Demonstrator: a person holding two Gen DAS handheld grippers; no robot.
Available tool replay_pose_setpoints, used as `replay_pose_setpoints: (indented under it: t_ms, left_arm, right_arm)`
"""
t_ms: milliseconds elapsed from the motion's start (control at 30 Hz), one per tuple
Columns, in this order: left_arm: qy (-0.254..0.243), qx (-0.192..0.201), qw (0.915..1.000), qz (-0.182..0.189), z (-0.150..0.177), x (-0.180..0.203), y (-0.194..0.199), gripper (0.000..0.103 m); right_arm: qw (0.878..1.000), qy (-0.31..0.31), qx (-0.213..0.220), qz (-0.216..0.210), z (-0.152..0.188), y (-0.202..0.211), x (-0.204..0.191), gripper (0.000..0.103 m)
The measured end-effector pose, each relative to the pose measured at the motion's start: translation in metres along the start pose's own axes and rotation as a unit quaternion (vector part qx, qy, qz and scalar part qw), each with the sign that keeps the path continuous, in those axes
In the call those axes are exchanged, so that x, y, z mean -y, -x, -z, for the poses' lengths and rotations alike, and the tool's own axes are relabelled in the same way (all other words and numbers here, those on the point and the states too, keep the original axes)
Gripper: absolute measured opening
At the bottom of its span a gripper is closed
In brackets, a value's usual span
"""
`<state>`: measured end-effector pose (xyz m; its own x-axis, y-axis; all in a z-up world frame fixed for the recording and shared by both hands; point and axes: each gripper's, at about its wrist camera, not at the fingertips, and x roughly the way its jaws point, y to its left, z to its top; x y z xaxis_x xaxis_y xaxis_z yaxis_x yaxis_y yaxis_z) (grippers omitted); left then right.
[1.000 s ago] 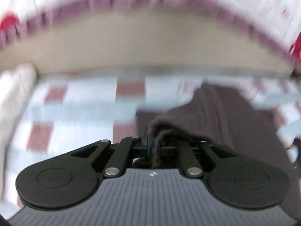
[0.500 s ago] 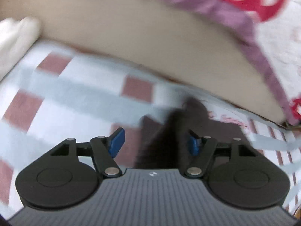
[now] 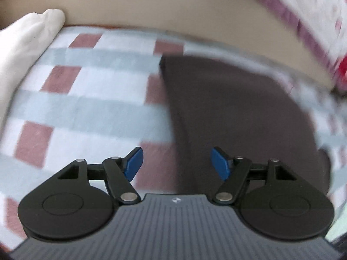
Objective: Fold clothes
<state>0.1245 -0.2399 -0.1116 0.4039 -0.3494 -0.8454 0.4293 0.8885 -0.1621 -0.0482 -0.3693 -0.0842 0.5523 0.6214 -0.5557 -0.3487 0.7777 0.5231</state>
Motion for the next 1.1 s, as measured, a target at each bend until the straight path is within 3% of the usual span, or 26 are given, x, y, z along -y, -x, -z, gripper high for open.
replay_pose_setpoints:
  t_ms: [100,200,300,500,633,733,933,1033,1100]
  left_arm:
    - [0.013,-0.007,0.9997,0.021,0.001,-0.004,0.003,0.069]
    - [0.009,-0.019,0.9987,0.047,-0.001,0.0,0.005,0.069]
    - [0.013,-0.018,0.9993,0.03,-0.001,0.009,0.003,0.069]
    - [0.01,0.002,0.9999,0.006,0.002,0.027,0.008,0.068]
    - [-0.052,-0.005,0.9964,-0.067,0.007,0.04,0.005,0.069]
    - [-0.029,-0.017,0.9982,-0.049,0.01,0.031,-0.001,0.069]
    - [0.013,-0.034,0.9992,-0.02,0.009,0.014,-0.006,0.069]
    - [0.105,-0.062,0.9902,0.069,0.008,-0.014,-0.007,0.067]
    - [0.136,-0.059,0.9828,0.109,0.007,-0.029,-0.006,0.067]
  right_arm:
    - [0.996,0.001,0.013,0.092,0.005,0.036,-0.001,0.035]
    - [0.982,-0.04,0.044,0.178,0.024,0.062,0.023,0.054]
    - [0.974,-0.065,0.07,0.207,0.023,0.062,0.039,0.06]
    - [0.954,-0.108,0.118,0.252,0.017,0.058,0.069,0.06]
    - [0.938,-0.136,0.149,0.281,0.013,0.054,0.088,0.06]
    - [0.946,-0.153,0.112,0.264,0.013,0.056,0.098,0.066]
    - [0.957,-0.187,0.024,0.22,0.013,0.062,0.116,0.067]
    - [0.959,-0.203,-0.02,0.197,0.013,0.064,0.125,0.072]
    - [0.959,-0.213,-0.05,0.181,0.013,0.066,0.131,0.072]
